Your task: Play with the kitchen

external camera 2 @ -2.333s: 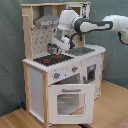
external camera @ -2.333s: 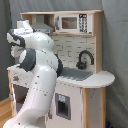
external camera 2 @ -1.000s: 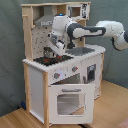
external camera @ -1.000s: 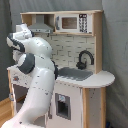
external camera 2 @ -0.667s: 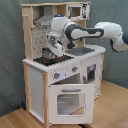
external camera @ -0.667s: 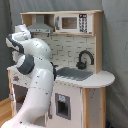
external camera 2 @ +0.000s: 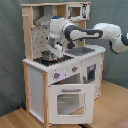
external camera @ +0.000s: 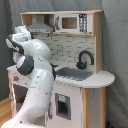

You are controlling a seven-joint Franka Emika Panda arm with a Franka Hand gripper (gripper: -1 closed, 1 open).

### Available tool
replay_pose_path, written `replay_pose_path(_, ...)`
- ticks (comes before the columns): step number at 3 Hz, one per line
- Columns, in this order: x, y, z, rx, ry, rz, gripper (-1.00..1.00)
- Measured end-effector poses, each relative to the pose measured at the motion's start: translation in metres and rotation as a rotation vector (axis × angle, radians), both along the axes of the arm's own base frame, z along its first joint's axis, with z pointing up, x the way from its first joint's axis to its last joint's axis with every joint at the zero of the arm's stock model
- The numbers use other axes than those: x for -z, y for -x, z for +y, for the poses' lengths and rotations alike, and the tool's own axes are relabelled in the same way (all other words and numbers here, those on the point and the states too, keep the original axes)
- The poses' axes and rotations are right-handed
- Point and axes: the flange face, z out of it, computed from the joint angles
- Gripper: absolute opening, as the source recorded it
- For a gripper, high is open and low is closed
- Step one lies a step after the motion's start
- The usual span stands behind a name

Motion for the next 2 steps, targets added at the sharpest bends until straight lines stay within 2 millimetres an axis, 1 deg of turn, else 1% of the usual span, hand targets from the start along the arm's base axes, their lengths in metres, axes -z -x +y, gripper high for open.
replay_pose_path(1,-0.001,0.001,0.001,-0.01,0.0,-0.001,1.0)
replay_pose_path(2,-0.034,0.014,0.009,-0.033,-0.012,-0.044,1.0)
